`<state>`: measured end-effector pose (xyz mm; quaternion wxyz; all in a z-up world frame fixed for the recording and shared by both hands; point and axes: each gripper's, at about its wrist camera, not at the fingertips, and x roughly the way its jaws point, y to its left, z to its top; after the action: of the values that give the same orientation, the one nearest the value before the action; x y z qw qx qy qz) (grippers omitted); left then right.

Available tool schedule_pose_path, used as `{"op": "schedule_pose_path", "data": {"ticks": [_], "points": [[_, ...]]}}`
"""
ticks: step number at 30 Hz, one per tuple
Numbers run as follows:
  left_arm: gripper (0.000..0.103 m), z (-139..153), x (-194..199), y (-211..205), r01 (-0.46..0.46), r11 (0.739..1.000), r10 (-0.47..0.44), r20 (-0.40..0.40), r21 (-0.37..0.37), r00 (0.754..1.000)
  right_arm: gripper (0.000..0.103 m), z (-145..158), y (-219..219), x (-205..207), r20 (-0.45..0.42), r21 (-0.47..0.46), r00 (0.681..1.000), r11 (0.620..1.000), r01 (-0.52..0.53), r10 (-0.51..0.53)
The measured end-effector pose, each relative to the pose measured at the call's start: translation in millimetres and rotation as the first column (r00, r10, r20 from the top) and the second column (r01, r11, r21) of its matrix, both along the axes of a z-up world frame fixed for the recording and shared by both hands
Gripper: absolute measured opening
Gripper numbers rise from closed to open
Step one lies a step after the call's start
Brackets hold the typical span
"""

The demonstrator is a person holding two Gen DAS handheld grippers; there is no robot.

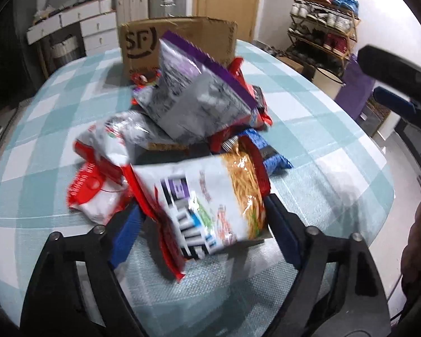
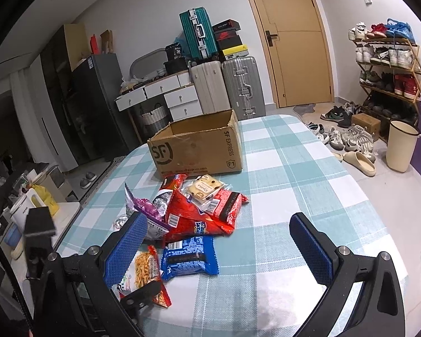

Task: Organize snacks
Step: 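Grasp the white-and-red noodle snack bag with the left gripper, then grasp the blue biscuit pack with the right gripper while the left gripper holds the noodle bag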

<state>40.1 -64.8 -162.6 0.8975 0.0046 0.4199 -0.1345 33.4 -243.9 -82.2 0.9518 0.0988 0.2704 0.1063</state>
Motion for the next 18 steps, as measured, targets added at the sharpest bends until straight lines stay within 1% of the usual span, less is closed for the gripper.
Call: {"op": "schedule_pose_path", "data": {"ticks": [1,3,5,6,8,10,13,18], "points": [[0.077,-2.8,1.4,0.5,0.008,1.000,-0.008,-0.006,-0.007,1.000,0.103,-0.8,-0.9,0.1,-0.002,0.000,1.000,1.000,0.001,-0.001],[0.076,-4.7,1.7,2.3,0.021,0.999,-0.021,-0.002,-0.027,1.000,0.103,-2.7,-2.6,0.7,-0.007,0.004,1.000,1.000,0.003,-0.003],[0.069,-5.3,2.9,3.4,0.037,0.999,-0.037,0.006,-0.034,0.999,0.103,-5.2,-3.5,1.5,-0.013,0.005,1.000,1.000,0.004,-0.004],[0.068,-5.3,3.4,4.3,0.045,0.998,-0.044,0.012,-0.037,0.999,0.103,-6.7,-3.5,2.1,-0.017,0.006,1.000,1.000,0.004,-0.004],[0.062,-5.7,5.6,7.9,0.053,0.997,-0.052,0.011,-0.060,0.999,0.103,-9.3,-4.1,3.2,-0.025,0.011,1.000,1.000,0.004,-0.004],[0.061,-5.9,5.8,11.3,0.058,0.995,-0.058,0.008,-0.079,0.998,0.103,-12.1,-4.1,3.9,-0.033,0.014,0.999,1.000,0.004,-0.003],[0.059,-5.4,9.0,16.5,0.060,0.994,-0.060,0.005,-0.089,0.998,0.103,-15.2,-4.4,4.5,-0.039,0.014,0.999,1.000,0.004,-0.004],[0.059,-2.1,-0.7,18.4,0.063,0.991,-0.064,-0.001,-0.114,0.998,0.103,-18.2,-6.9,5.9,-0.050,0.026,0.999,1.000,0.010,-0.009]]}}
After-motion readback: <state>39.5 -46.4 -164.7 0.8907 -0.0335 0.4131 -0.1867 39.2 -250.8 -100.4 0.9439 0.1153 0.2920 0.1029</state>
